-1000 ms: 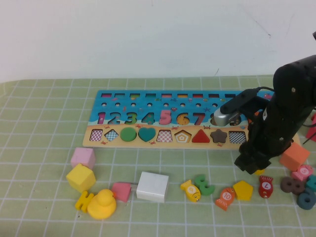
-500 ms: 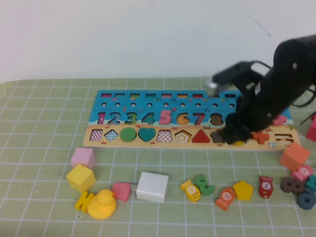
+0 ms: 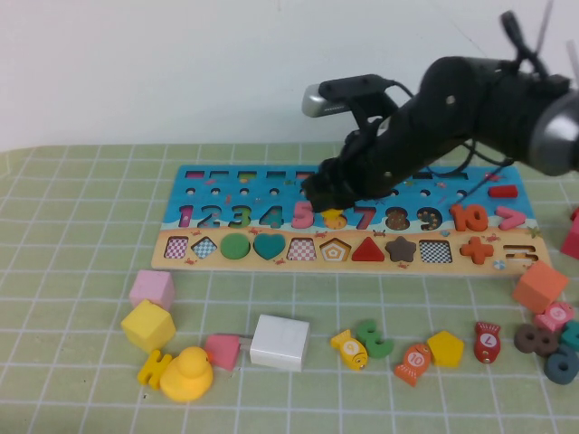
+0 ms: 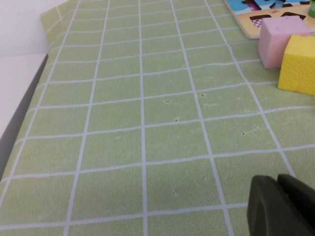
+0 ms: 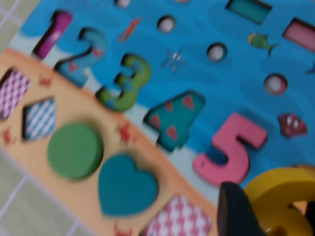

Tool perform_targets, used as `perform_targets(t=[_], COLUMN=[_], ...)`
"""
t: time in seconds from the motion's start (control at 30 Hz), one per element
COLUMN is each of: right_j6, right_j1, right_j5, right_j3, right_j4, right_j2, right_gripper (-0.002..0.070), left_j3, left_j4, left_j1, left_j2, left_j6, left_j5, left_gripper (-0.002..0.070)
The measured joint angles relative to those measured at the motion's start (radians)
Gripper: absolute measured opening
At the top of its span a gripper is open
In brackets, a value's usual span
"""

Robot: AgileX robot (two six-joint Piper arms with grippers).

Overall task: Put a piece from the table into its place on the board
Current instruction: Place the "number 6" into the hole of the number 6

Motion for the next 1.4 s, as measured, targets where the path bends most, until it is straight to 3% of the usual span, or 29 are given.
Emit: perform_targets(t=[0.23,0.47,0.97,1.4], right_j6=[0.141,0.259,0.324,0.374], right_j1=[0.0,0.0,0.0,0.0], right_j5=[0.081,0.111,0.111,0.113], right_j3=[-0.151,-0.173,-0.174,-0.174], right_j4=[-0.06,-0.118,-0.116,-0.116], right_j2=[0.118,0.141,0.141,0.141], right_gripper=[0.0273,0.0273,0.0275,0.0333], left_j3=[0.0,0.0,0.0,0.0], left_j4=[0.0,0.0,0.0,0.0], left_j1=[0.0,0.0,0.0,0.0], left_j2=[0.0,0.0,0.0,0.0], left_j6=[0.0,0.0,0.0,0.0], left_j5=[0.0,0.0,0.0,0.0], left_gripper=[-0.0002,-0.0002,-0.0002,-0.0002])
